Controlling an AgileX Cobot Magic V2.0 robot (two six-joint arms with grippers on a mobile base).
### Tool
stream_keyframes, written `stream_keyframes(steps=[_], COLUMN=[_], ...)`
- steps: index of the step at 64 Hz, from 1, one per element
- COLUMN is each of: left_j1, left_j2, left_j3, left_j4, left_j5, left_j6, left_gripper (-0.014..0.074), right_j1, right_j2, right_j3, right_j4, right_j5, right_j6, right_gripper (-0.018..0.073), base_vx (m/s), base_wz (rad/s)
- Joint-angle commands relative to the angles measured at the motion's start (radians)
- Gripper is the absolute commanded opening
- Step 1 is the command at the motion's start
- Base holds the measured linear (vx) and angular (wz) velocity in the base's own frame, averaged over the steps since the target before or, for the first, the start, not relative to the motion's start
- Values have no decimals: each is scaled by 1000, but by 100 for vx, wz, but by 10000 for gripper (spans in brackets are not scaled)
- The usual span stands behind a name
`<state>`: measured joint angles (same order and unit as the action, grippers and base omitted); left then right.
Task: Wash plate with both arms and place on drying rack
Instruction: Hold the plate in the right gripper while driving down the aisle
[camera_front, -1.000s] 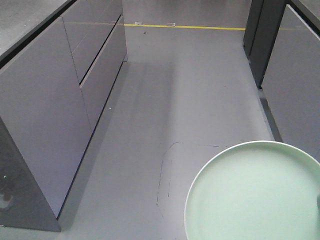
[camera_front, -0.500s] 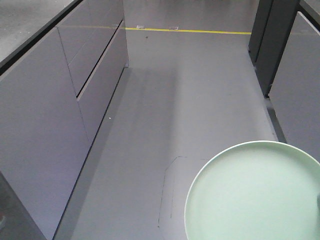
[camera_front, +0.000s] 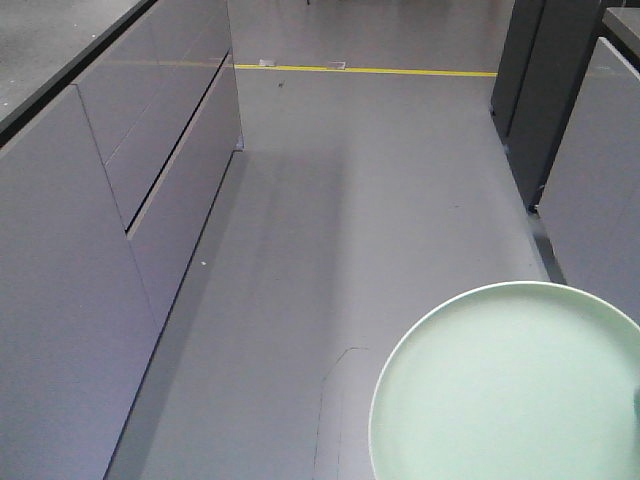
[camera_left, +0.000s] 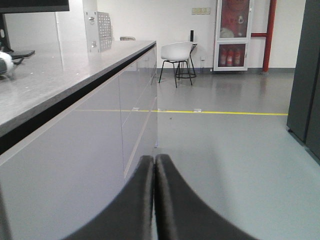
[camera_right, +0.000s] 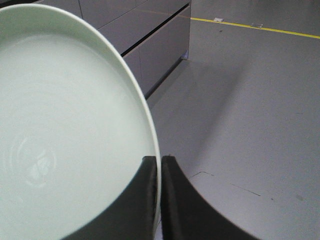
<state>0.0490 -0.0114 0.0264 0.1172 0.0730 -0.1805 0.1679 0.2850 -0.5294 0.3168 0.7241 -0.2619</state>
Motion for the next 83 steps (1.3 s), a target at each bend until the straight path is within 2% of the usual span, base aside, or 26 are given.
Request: stream_keyframes(steps=[1, 83], left_j1=[-1, -1], left_j2=[-16, -16], left_j3=[20, 20], left_j4=[0, 0], left_j5=[-73, -73], left_j6=[-9, -9], left_gripper=[-6, -6], right_j1=[-3, -3], right_j2=[9, 9], right_j3=[-27, -27], right_j4=[10, 10], right_j5=[-78, -78], right_j6=[1, 1], right_gripper=[-2, -2], base_vx=[28, 31], base_wz=[-5, -8])
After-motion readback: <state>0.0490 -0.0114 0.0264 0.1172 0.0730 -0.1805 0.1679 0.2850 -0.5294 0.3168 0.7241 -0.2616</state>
